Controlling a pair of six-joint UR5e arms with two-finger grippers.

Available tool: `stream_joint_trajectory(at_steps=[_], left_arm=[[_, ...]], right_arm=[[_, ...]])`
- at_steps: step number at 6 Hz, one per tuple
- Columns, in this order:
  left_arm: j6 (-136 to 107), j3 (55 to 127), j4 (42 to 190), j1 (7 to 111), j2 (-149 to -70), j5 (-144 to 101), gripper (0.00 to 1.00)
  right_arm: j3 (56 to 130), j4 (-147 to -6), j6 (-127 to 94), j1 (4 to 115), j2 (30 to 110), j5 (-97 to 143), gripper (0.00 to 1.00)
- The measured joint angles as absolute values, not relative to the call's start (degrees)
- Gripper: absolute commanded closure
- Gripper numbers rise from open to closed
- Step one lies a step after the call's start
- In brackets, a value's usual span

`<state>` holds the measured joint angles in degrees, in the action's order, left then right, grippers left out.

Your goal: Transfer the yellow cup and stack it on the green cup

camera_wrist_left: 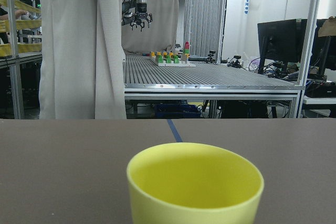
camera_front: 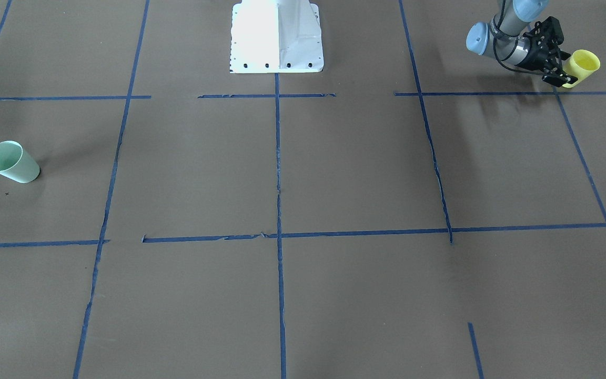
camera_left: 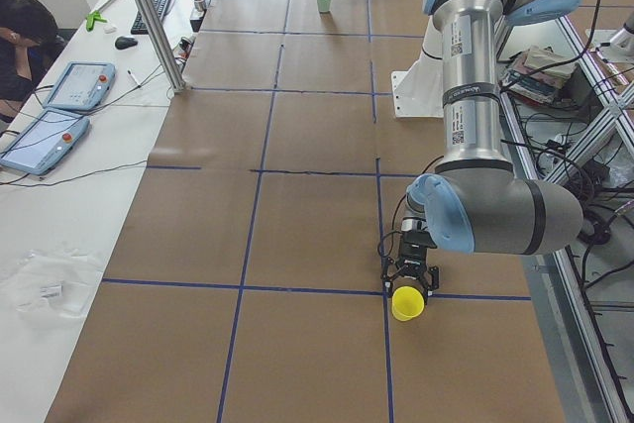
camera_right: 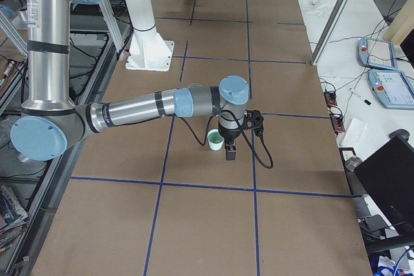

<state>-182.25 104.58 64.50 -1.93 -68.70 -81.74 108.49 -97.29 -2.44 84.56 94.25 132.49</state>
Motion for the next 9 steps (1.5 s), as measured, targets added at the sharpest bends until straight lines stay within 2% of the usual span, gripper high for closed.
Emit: stream_joint_trajectory(at_steps=[2, 3, 5, 9], left_arm=[[-181.86, 102.89, 65.48, -1.9, -68.54, -81.59, 0.02], [-181.49, 101.8, 66.36, -1.89, -68.5, -81.54, 0.09], [-180.47, 99.55, 68.02, -1.77, -68.22, -81.52, 0.3], [-175.24, 99.64, 68.58, -0.24, -64.27, -81.18, 0.32]], right_arm=[[108.47, -97.29, -2.54, 84.55, 94.15, 132.53, 0.0], [108.52, -97.3, -2.55, 84.55, 94.13, 132.54, 0.0], [108.58, -97.29, -2.55, 84.55, 94.13, 132.54, 0.0], [108.3, -97.3, -2.55, 84.55, 94.05, 132.54, 0.0]])
